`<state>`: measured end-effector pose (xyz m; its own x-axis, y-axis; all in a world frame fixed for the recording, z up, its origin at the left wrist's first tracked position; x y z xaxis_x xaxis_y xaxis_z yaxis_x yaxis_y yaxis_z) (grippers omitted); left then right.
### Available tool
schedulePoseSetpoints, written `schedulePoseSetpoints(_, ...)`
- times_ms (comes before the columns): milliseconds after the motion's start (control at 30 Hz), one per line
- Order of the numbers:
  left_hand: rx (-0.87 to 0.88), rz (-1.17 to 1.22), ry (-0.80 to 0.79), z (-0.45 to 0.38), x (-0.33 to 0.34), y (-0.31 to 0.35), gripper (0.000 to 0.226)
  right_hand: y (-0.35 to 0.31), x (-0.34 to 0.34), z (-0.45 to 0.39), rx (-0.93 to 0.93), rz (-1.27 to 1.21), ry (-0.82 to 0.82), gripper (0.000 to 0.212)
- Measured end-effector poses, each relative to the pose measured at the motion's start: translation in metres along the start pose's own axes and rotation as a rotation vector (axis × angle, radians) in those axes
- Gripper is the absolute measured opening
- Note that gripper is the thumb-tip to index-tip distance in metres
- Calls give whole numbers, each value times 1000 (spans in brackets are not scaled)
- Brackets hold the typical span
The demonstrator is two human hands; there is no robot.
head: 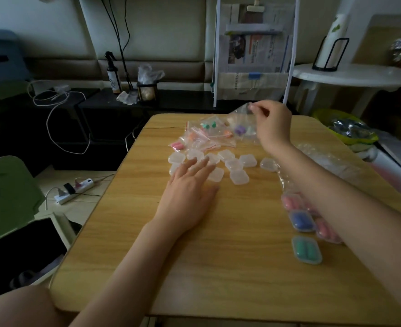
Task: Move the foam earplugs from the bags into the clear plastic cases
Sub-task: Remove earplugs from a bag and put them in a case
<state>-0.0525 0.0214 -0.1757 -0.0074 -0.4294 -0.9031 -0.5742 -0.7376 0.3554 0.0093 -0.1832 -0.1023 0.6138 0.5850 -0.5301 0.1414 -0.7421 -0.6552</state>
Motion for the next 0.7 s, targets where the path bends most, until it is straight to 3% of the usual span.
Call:
schedulePoseSetpoints(133,-100,442,180,2,-15,-4,58,-15,-8,39,173,-431,-162,13)
schedulePoseSetpoints(267,-188,1168,18,0,-5,-4,55,-30,-11,86,274,-723,-361,8)
schedulePoseSetpoints(400,-195,1448,-193,0,8,14,39,-35,-23,110,301,-822,-366,10)
schedulePoseSetpoints(467,-196,1518,-264,4,10,20,30,-33,-26,114,314,-847,-362,17)
schedulePoseSetpoints(567,-224,1467,-187,7,7,19,19,-26,-34,118,275,-686,-338,7)
schedulePoseSetpoints(700,-164,1026,32,7,-6,27,18,-23,-40,129,123,-359,-335,15)
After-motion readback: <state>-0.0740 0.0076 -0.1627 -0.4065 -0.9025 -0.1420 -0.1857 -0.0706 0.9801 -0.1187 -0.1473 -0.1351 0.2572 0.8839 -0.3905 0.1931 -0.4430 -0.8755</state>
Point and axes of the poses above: each hand's wrist, its own z-axis away from the middle knuckle, its own x-axis out of the palm, y = z × x, the point moved 7 cm from there along -z, towards the middle knuckle, and after that the axes turned 8 degrees about -y, right-handed, at the moved point
